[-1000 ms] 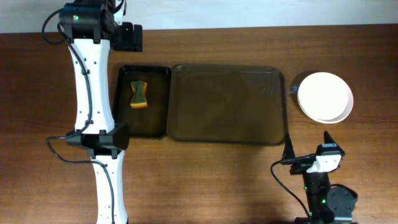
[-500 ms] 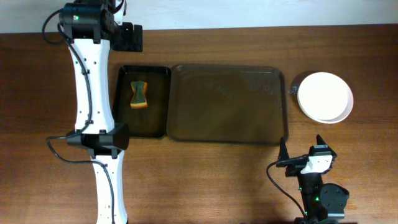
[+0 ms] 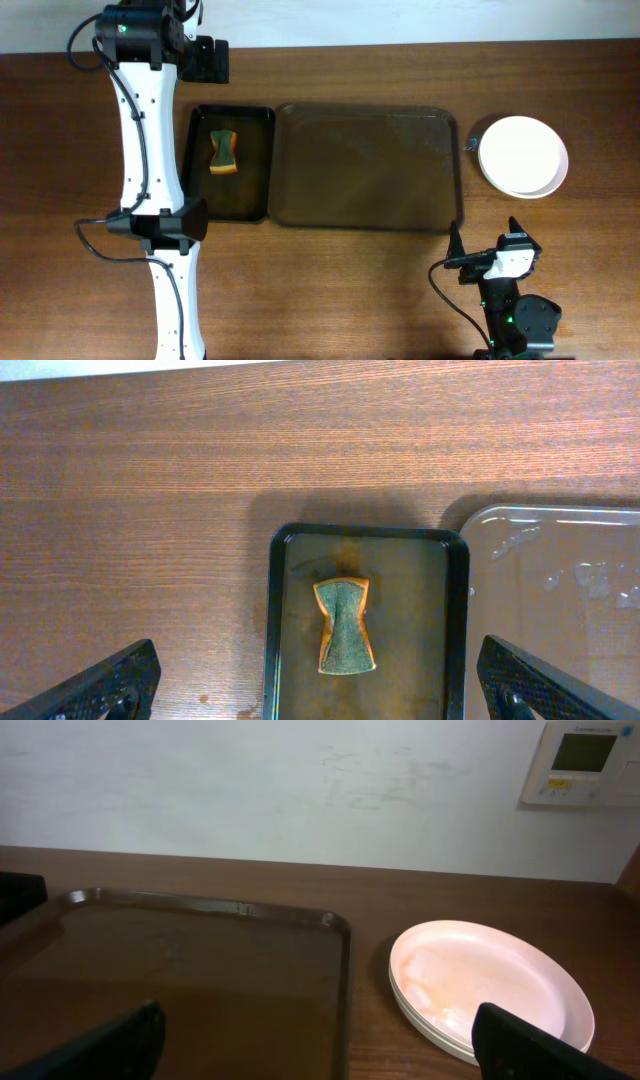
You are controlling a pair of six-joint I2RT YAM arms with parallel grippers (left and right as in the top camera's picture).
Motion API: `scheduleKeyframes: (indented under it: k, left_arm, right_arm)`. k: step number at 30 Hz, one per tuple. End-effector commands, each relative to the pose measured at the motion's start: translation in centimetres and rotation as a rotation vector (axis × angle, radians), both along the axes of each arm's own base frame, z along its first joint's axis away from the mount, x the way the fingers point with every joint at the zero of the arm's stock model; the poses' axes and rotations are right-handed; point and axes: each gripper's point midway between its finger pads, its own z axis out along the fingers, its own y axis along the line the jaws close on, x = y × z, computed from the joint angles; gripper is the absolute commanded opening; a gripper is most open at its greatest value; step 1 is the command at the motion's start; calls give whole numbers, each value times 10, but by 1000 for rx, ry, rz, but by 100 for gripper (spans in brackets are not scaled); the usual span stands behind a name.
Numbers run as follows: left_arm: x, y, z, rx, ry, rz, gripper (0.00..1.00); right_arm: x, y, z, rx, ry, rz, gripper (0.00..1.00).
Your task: Clean dirty plates on tray and stack at the side
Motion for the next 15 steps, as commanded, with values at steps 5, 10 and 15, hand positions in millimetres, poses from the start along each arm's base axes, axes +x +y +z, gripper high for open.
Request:
scheduleKeyframes:
  k: [5,10,15]
  left_arm:
    - [7,-10,93,-69,-303,-54,100]
    - [-54,2,107,-16,-487,-113,100]
    - [-150,27,62,8,-619,-61,100]
  right_arm:
    - [0,2,-3,4,4,8,98]
    - [0,2,-3,4,4,8,99]
    - [0,2,-3,4,4,8,99]
